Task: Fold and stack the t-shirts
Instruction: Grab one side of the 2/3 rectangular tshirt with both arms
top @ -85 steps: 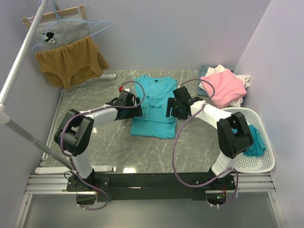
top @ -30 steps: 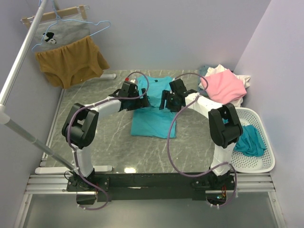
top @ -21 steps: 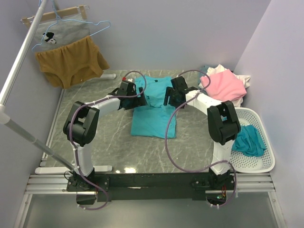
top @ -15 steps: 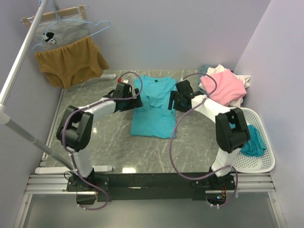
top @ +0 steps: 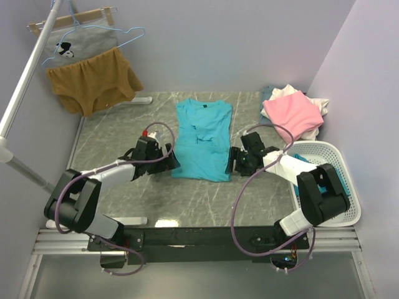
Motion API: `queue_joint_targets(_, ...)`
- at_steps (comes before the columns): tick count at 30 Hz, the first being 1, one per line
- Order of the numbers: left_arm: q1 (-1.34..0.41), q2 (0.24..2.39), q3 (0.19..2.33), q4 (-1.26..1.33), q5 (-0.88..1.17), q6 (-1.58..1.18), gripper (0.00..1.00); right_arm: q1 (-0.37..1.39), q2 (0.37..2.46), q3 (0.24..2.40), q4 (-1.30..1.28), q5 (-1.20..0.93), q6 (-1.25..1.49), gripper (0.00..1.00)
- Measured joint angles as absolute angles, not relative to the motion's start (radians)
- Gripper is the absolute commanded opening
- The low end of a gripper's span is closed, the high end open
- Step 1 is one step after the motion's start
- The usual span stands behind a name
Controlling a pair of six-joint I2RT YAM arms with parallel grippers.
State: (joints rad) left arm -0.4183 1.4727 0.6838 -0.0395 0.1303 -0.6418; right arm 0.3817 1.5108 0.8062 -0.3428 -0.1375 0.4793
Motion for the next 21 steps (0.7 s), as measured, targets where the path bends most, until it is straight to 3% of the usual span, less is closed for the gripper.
queue_joint_targets(11,-0.418,1.394,0.503,0.203,0.326,-0.673,0.97,0.374,1.454,0.684,-0.192,-0.266,0.517,0.77)
queue_joint_targets(17,-0.418,1.39,0.426,0.334,0.395,-0.703,0.82,0.369,1.474,0.657,-0.097,-0.343,0.551,0.73)
queue_joint_targets(21,-0.418,1.428,0.414,0.396,0.423,-0.722,0.66,0.365,1.513,0.643,-0.004,-0.412,0.592,0.57)
